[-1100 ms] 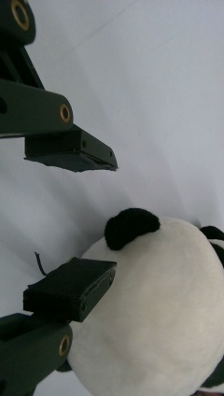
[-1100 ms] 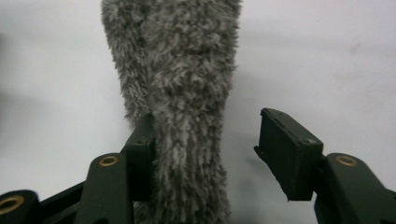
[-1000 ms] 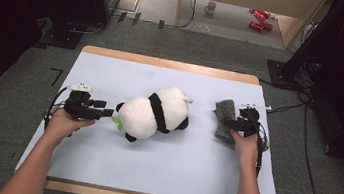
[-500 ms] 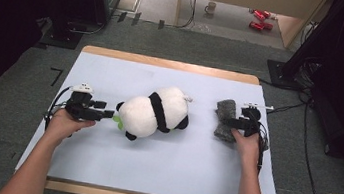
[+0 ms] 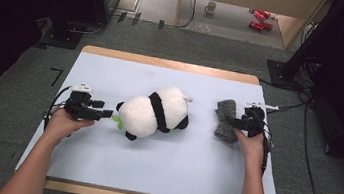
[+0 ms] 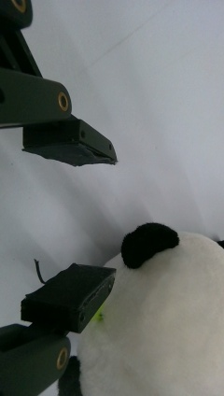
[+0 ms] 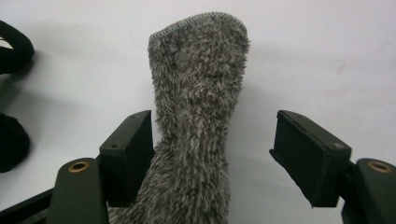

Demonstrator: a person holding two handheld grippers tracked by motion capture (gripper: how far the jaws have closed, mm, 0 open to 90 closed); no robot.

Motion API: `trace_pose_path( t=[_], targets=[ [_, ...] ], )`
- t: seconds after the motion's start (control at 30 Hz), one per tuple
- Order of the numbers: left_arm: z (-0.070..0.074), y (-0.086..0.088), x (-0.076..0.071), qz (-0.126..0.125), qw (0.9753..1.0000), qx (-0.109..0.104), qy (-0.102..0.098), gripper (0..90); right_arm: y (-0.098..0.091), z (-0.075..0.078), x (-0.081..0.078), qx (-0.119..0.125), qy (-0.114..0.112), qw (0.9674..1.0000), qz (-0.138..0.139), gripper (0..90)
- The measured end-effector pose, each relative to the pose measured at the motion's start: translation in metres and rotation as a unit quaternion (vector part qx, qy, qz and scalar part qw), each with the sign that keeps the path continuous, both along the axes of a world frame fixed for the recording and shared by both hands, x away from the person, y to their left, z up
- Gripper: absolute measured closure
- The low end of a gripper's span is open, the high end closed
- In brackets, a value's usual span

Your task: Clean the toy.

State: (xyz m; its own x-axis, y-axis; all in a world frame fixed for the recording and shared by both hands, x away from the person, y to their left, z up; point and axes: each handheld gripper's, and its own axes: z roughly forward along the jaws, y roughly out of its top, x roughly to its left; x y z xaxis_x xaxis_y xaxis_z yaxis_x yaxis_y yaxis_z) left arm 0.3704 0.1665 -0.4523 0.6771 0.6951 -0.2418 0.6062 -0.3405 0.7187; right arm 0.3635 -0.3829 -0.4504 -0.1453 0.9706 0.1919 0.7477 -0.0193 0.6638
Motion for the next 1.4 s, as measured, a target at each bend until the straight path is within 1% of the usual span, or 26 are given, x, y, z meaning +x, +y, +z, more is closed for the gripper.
trace_pose_path(
  t=[0.07,0.13,0.2,0.27,0.33,0.43,0.5,0.63,0.7,0.8,0.87,0.9,0.97,1.0,1.03,1.13,1.23,1.3,1.4],
  targets=[
    [-0.001,0.0,0.0,-0.001,1.0,0.01,-0.002,37.7,-0.001,0.003,-0.002,-0.002,-0.006,1.0,0.0,29.7],
    [-0.002,-0.001,0.0,-0.001,0.9999,0.014,-0.002,37.7,-0.004,0.005,-0.004,-0.002,-0.01,0.9999,0.0,30.9],
    [-0.003,0.0,-0.001,-0.009,0.9997,0.016,-0.015,40.0,-0.007,0.007,-0.007,-0.002,-0.013,0.9999,-0.003,32.6],
    [-0.003,0.001,-0.001,-0.011,0.9993,0.019,-0.028,40.7,-0.01,0.008,-0.008,-0.002,-0.016,0.9999,-0.003,34.8],
    [-0.004,0.002,-0.001,-0.007,0.9993,0.023,-0.029,41.0,-0.015,0.009,-0.01,-0.004,-0.021,0.9998,-0.004,37.4],
    [-0.007,0.006,0.001,0.001,0.9994,0.028,-0.021,41.1,-0.023,0.013,-0.015,-0.003,-0.031,0.9995,-0.012,38.9],
    [-0.008,0.008,0.002,0.006,0.9993,0.032,-0.021,41.3,-0.028,0.014,-0.017,0.0,-0.036,0.9992,-0.018,40.8],
    [-0.01,0.015,0.004,0.017,0.999,0.034,-0.023,41.2,-0.038,0.013,-0.021,-0.004,-0.038,0.9988,-0.031,44.3],
    [-0.012,0.02,0.005,0.021,0.9987,0.04,-0.025,40.8,-0.042,0.011,-0.022,-0.008,-0.036,0.9986,-0.038,46.5],
    [-0.015,0.026,0.007,0.029,0.9981,0.049,-0.024,39.9,-0.045,0.003,-0.023,-0.015,-0.03,0.9987,-0.039,47.6],
    [-0.017,0.028,0.008,0.033,0.998,0.051,-0.021,38.9,-0.047,-0.002,-0.023,-0.021,-0.028,0.9986,-0.039,47.4],
    [-0.018,0.029,0.008,0.036,0.9977,0.053,-0.022,38.7,-0.048,-0.004,-0.023,-0.021,-0.028,0.9986,-0.038,47.3],
    [-0.021,0.032,0.009,0.04,0.9971,0.06,-0.024,38.2,-0.05,-0.009,-0.022,-0.019,-0.021,0.9988,-0.039,45.7],
    [-0.023,0.033,0.009,0.041,0.9969,0.063,-0.023,38.1,-0.051,-0.012,-0.023,-0.019,-0.016,0.9989,-0.041,45.5],
    [-0.024,0.034,0.009,0.043,0.9968,0.064,-0.021,37.9,-0.052,-0.014,-0.022,-0.023,-0.016,0.9988,-0.04,45.4],
    [-0.028,0.039,0.01,0.05,0.9963,0.068,-0.016,37.9,-0.056,-0.021,-0.023,-0.024,-0.009,0.9985,-0.048,45.5],
    [-0.03,0.041,0.011,0.056,0.9955,0.074,-0.019,37.9,-0.057,-0.026,-0.023,-0.025,-0.005,0.9984,-0.05,45.5],
    [-0.032,0.041,0.011,0.056,0.9953,0.076,-0.021,38.0,-0.056,-0.03,-0.022,-0.03,-0.002,0.9983,-0.049,45.5],
    [-0.034,0.041,0.011,0.052,0.9952,0.079,-0.027,37.9,-0.054,-0.036,-0.022,-0.047,0.003,0.9978,-0.046,45.5]
  ],
)
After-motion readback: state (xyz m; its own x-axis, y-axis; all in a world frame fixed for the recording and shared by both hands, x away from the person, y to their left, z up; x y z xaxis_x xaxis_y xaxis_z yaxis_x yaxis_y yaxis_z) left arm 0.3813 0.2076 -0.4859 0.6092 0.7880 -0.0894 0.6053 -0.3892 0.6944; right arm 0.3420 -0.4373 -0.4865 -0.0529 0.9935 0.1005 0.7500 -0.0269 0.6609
